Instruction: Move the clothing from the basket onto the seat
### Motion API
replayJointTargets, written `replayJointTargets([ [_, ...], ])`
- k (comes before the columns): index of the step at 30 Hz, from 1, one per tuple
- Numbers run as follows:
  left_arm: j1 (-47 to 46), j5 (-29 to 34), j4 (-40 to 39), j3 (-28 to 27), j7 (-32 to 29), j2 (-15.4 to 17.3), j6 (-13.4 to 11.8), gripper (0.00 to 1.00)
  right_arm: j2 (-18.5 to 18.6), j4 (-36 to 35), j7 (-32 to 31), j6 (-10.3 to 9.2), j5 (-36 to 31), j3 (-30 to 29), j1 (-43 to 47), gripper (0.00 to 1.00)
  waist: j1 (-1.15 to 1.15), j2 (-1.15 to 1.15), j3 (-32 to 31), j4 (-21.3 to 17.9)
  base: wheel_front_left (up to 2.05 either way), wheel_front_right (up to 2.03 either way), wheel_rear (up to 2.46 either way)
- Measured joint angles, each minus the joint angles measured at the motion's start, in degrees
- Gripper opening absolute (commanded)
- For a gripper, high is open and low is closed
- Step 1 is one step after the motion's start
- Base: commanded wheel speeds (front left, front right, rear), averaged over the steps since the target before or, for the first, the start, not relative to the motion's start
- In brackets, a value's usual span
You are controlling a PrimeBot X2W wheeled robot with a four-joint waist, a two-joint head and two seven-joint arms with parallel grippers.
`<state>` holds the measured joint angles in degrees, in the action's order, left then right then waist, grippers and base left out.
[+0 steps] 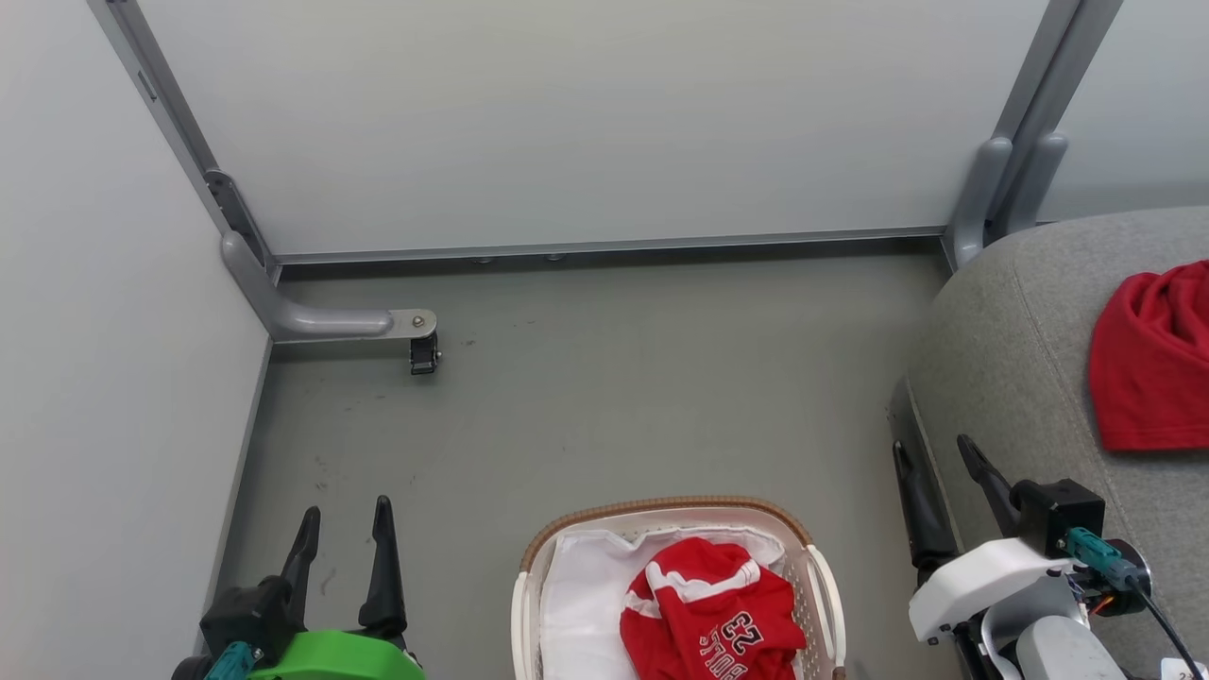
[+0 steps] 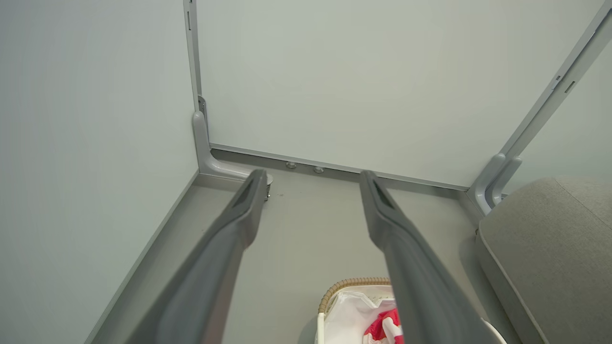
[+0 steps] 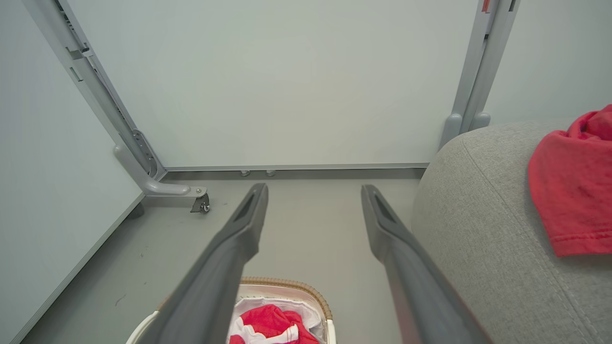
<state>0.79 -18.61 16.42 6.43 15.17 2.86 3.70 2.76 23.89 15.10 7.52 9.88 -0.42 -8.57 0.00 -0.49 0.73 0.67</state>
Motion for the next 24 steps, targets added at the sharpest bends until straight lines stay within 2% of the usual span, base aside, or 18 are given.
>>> replayJointTargets([
  [14,-2.76,1.42,0.66,2.66,0.00,0.00,0.98,1.00,-0.02,-2.15,-0.01,0.00,-0.53,-2.93,-1.50,1.00,0.00,0.00,2.27,-0.14,0.00,0.00,0.00],
  [17,-5.77,2.72,2.25,5.25,0.00,0.01,1.62,1.00,0.00,-3.03,0.00,0.00,-1.52,-4.55,-3.11,1.00,0.00,0.00,3.81,-0.24,0.00,0.00,0.00],
  [21,-12.09,5.47,6.48,11.40,0.00,-0.02,2.44,1.00,-0.01,-4.20,-0.01,0.00,-2.46,-6.80,-6.28,1.00,0.00,0.00,6.68,-0.50,0.00,0.00,0.00],
  [23,-15.84,9.04,9.78,15.13,0.00,-0.05,2.88,1.00,-0.03,-5.22,0.00,0.00,-3.18,-8.33,-8.14,1.00,0.00,0.00,8.43,-0.75,0.00,0.00,0.00],
  [24,-17.17,8.53,10.92,16.50,0.01,-0.08,2.96,1.00,0.01,-5.65,-0.01,0.00,-3.45,-8.87,-9.02,1.00,0.00,0.00,9.21,-0.89,0.00,0.00,0.00],
])
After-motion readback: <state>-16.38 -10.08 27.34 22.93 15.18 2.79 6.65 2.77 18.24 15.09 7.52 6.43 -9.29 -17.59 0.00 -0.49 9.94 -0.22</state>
